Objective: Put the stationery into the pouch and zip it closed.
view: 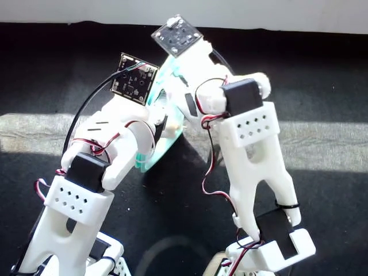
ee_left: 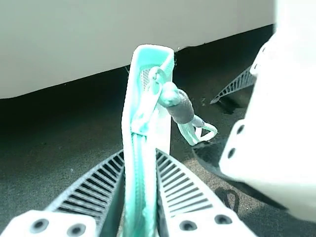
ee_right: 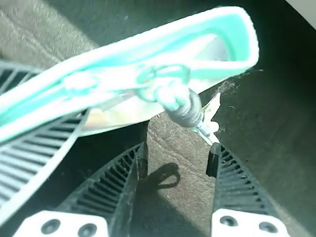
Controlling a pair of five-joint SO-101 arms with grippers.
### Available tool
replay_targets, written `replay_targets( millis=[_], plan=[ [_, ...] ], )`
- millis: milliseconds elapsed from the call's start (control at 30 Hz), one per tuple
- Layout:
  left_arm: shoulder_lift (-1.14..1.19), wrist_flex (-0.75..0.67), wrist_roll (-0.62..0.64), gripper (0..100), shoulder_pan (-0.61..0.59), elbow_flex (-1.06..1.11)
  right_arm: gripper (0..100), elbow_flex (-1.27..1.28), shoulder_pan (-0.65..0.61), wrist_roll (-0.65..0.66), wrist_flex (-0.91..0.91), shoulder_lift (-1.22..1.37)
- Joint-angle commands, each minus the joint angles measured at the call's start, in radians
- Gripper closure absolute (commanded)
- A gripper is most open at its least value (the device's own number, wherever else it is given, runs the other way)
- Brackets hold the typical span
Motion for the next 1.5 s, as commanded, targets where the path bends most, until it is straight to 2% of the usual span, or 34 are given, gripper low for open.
replay_targets(
  millis=[0, 267, 433, 533, 600, 767, 1200, 1367, 1467],
  plan=[
    [-0.004, 0.005, -0.006, 99, -0.007, -0.050, 79.2, 0.058, -0.013, -0.166, -0.136, -0.044],
    [-0.004, 0.018, -0.006, 99, -0.007, -0.050, 73.1, 0.120, -0.036, -0.086, -0.245, -0.028],
    [-0.004, 0.035, -0.008, 99, -0.007, -0.051, 72.8, 0.154, -0.036, 0.055, -0.302, 0.004],
    [-0.004, 0.057, -0.054, 99, -0.005, -0.050, 73.4, 0.148, -0.036, 0.092, -0.311, 0.010],
    [-0.004, 0.058, -0.058, 99, -0.007, -0.050, 77.8, 0.143, -0.036, 0.095, -0.311, 0.005],
    [-0.004, 0.058, -0.061, 99, -0.007, -0.050, 99.5, 0.143, -0.036, 0.091, -0.360, 0.002],
    [-0.004, 0.057, -0.063, 99, -0.004, -0.048, 99.2, 0.168, -0.041, 0.091, -0.358, -0.189],
    [-0.004, 0.057, -0.063, 99, -0.007, -0.048, 93.6, 0.231, -0.041, 0.091, -0.360, -0.196],
    [-0.004, 0.058, -0.063, 99, -0.007, -0.050, 94.0, 0.255, -0.041, 0.091, -0.366, -0.197]
  ],
)
